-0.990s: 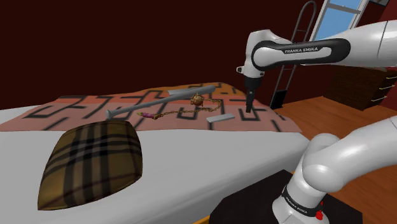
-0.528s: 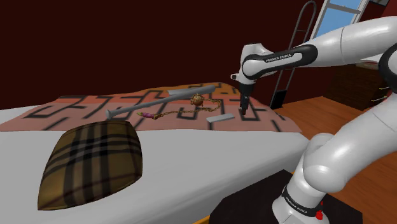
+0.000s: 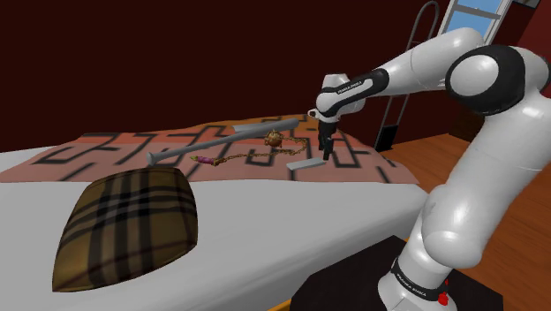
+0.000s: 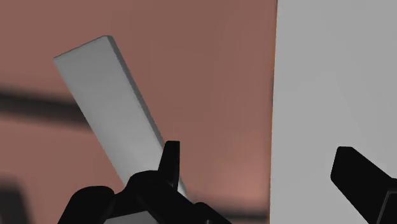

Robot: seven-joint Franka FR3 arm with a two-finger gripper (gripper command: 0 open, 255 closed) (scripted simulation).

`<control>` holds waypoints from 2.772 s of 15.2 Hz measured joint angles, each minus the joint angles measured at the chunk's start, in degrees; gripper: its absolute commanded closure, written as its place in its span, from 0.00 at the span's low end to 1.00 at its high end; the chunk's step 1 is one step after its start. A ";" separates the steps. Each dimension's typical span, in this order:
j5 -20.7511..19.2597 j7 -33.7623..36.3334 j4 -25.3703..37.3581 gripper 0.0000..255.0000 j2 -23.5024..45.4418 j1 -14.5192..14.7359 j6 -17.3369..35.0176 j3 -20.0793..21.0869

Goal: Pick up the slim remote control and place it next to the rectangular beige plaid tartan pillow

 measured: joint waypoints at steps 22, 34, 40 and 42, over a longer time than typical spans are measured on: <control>17.94 -25.94 15.83 0.00 27.33 -5.29 8.77 2.58; 18.04 -26.10 16.10 1.00 27.51 -5.33 8.68 2.62; 16.54 -24.96 16.75 1.00 25.21 -4.47 5.80 2.06; 15.94 -24.65 16.89 1.00 24.20 -4.26 4.76 1.77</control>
